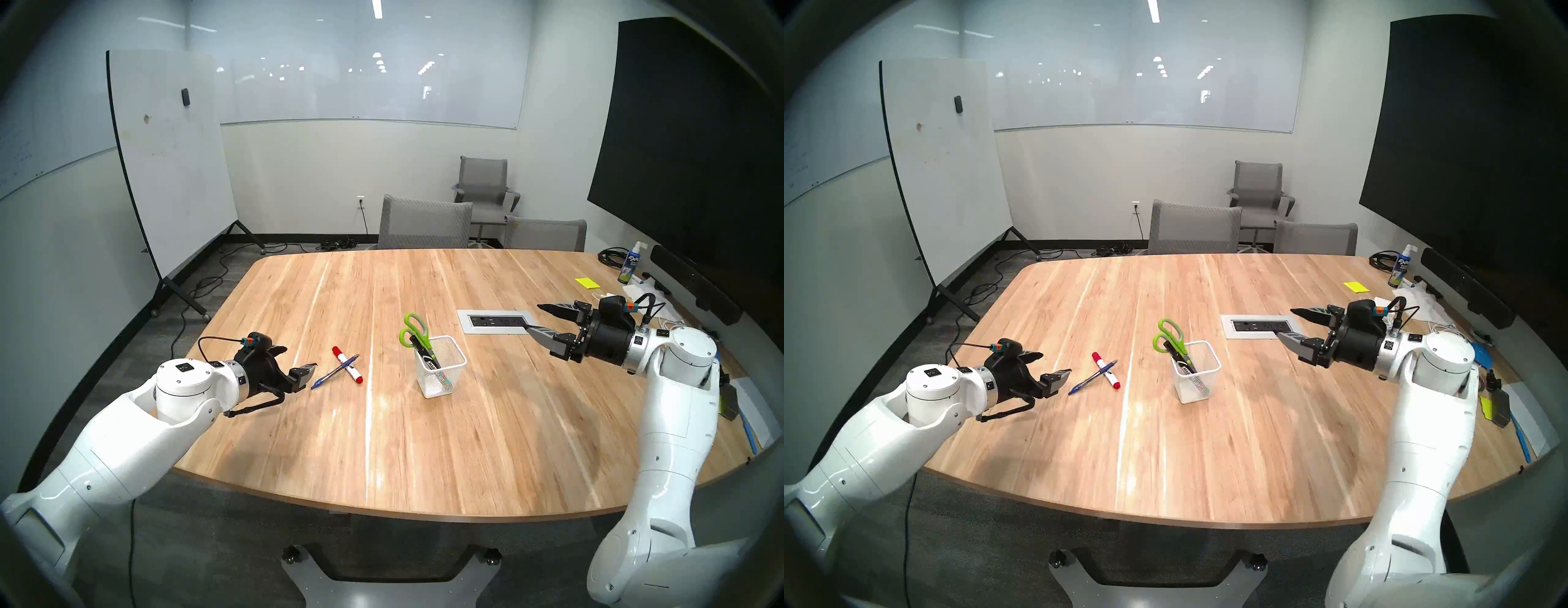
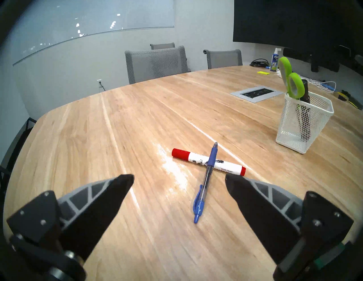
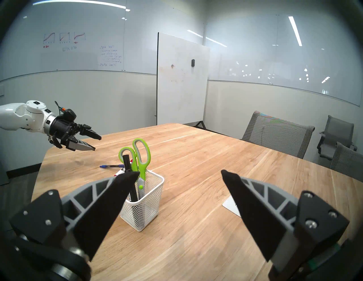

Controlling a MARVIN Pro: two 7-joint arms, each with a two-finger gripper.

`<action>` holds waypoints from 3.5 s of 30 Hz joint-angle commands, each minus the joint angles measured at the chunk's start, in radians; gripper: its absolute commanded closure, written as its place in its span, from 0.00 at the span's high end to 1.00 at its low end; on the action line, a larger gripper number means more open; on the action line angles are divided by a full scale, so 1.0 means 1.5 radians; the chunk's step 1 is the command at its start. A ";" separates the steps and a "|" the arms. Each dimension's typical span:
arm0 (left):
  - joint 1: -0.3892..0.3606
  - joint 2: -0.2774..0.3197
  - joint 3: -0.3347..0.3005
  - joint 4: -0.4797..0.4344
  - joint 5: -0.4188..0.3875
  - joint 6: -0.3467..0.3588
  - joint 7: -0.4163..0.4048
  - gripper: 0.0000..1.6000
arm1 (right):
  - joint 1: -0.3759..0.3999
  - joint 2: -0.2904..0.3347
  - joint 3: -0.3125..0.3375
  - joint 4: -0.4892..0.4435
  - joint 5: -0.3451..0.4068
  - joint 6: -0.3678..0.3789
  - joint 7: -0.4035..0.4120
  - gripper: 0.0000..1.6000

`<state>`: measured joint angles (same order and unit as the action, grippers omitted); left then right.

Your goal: Place the pen, the marker, and the scissors into the pen holder

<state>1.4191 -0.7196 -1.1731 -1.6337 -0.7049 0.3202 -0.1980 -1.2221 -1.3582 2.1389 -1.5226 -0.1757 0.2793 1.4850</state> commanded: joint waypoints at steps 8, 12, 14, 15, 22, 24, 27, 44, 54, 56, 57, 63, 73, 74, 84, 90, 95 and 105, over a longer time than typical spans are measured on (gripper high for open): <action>-0.057 -0.040 0.021 0.023 0.011 0.007 -0.020 1.00 | 0.010 0.001 -0.002 -0.012 0.004 0.000 -0.001 1.00; -0.069 -0.051 0.031 0.036 0.017 0.010 -0.029 1.00 | 0.010 0.001 -0.002 -0.012 0.004 0.000 -0.001 1.00; -0.075 -0.057 0.036 0.044 0.020 0.011 -0.034 1.00 | 0.010 0.001 -0.002 -0.012 0.004 0.000 -0.001 1.00; -0.078 -0.060 0.038 0.047 0.021 0.011 -0.036 1.00 | 0.010 0.001 -0.002 -0.012 0.004 0.000 -0.001 1.00; -0.102 -0.074 0.060 0.078 0.032 0.018 -0.058 1.00 | 0.010 0.001 -0.001 -0.012 0.004 0.000 -0.001 1.00; -0.109 -0.076 0.065 0.084 0.034 0.022 -0.065 1.00 | 0.010 0.001 -0.001 -0.012 0.004 0.000 -0.001 1.00; -0.118 -0.080 0.071 0.092 0.039 0.027 -0.071 1.00 | 0.010 0.001 -0.001 -0.012 0.004 0.000 -0.001 1.00; -0.147 -0.102 0.083 0.147 0.059 0.036 -0.102 1.00 | 0.010 0.001 -0.001 -0.012 0.003 0.000 -0.001 1.00; -0.156 -0.114 0.089 0.166 0.069 0.035 -0.114 1.00 | 0.010 0.001 -0.001 -0.012 0.003 0.000 -0.001 1.00; -0.157 -0.117 0.090 0.169 0.072 0.035 -0.118 1.00 | 0.010 0.001 -0.001 -0.012 0.003 0.000 -0.001 1.00; -0.158 -0.117 0.091 0.170 0.073 0.036 -0.118 1.00 | 0.010 0.000 -0.001 -0.012 0.003 0.000 -0.001 1.00; -0.175 -0.130 0.094 0.180 0.082 0.040 -0.122 1.00 | 0.011 0.000 -0.001 -0.012 0.003 0.000 -0.001 1.00; -0.203 -0.150 0.102 0.203 0.099 0.042 -0.131 1.00 | 0.011 0.000 -0.001 -0.012 0.003 0.000 -0.001 1.00; -0.206 -0.152 0.102 0.206 0.101 0.042 -0.132 1.00 | 0.011 0.000 -0.001 -0.012 0.003 0.000 -0.001 1.00; -0.225 -0.166 0.107 0.221 0.115 0.045 -0.141 1.00 | 0.011 0.000 -0.001 -0.012 0.003 0.000 -0.001 1.00; -0.234 -0.176 0.109 0.228 0.123 0.048 -0.145 1.00 | 0.011 0.000 -0.001 -0.012 0.003 0.000 -0.001 1.00; -0.240 -0.186 0.112 0.240 0.130 0.048 -0.148 1.00 | 0.011 0.000 -0.001 -0.012 0.003 0.000 -0.001 1.00; -0.243 -0.200 0.115 0.264 0.141 0.041 -0.158 1.00 | 0.011 0.000 -0.001 -0.012 0.003 0.000 -0.001 1.00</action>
<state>1.0830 -0.9980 -0.9969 -1.2441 -0.4910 0.3935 -0.4316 -1.2208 -1.3603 2.1401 -1.5228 -0.1784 0.2793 1.4850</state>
